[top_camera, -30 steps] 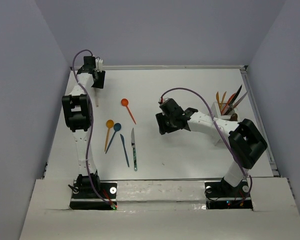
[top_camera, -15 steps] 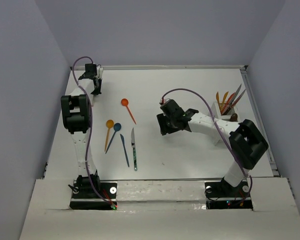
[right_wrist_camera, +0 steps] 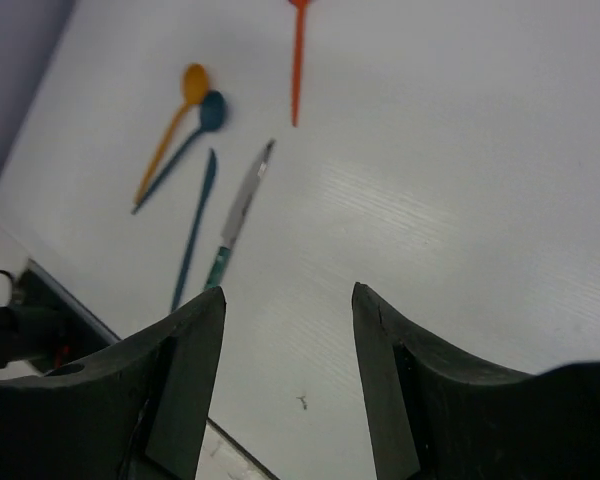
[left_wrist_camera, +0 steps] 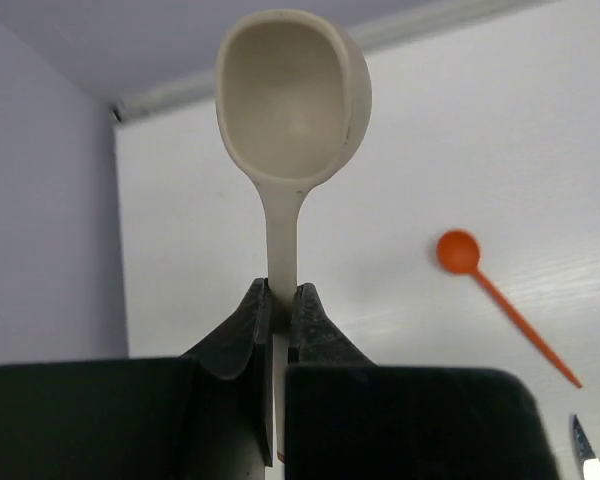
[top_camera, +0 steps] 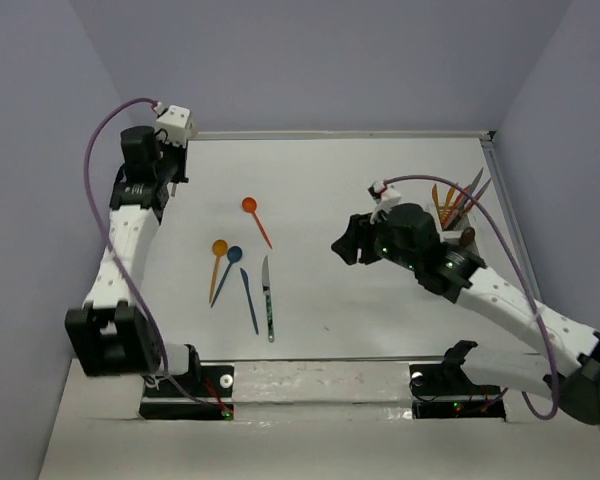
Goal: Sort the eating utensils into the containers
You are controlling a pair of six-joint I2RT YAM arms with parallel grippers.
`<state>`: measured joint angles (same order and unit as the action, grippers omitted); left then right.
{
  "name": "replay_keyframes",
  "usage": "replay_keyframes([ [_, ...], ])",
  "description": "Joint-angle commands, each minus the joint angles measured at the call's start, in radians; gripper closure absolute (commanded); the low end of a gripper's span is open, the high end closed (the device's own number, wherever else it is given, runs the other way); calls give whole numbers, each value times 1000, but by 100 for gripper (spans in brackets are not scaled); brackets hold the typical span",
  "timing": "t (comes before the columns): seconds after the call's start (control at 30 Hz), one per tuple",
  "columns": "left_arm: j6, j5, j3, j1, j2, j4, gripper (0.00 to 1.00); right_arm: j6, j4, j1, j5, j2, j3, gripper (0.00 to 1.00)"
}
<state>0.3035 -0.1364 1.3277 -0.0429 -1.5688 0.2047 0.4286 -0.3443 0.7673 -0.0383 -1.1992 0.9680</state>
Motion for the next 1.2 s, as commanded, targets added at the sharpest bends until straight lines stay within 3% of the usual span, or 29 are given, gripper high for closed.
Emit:
replay_keyframes([
  [0.0, 77, -183, -151, 21, 458, -56, 100, 58, 281, 7, 147, 275, -80, 39],
  [0.07, 80, -242, -189, 26, 643, -28, 100, 68, 314, 26, 152, 314, -46, 39],
  [0.13, 54, -282, -231, 28, 748, -5, 100, 64, 332, 61, 164, 314, -2, 27],
  [0.17, 31, -305, -240, 28, 838, -1, 100, 49, 352, 111, 169, 284, 45, 16],
  [0.27, -76, -338, -223, 26, 940, 33, 100, -49, 410, 231, 97, 193, 165, 16],
  [0.3, -105, -342, -196, 28, 949, 47, 100, -86, 415, 336, 63, 109, 204, 16],
  [0.43, -249, -358, -170, 28, 983, 65, 100, -322, 522, 509, -83, -66, 374, 18],
  [0.73, -506, -382, -238, 28, 1047, -5, 100, -403, 817, 523, -141, -378, 495, 30],
  [0.9, -555, -394, -301, 26, 1066, -34, 100, -381, 852, 523, -181, -433, 526, 38],
  [0.97, -566, -399, -324, 28, 1075, -47, 100, -357, 849, 523, -320, -448, 541, 48],
  [1.17, -570, -402, -341, 26, 1081, -68, 100, -352, 811, 523, -410, -502, 592, 51],
])
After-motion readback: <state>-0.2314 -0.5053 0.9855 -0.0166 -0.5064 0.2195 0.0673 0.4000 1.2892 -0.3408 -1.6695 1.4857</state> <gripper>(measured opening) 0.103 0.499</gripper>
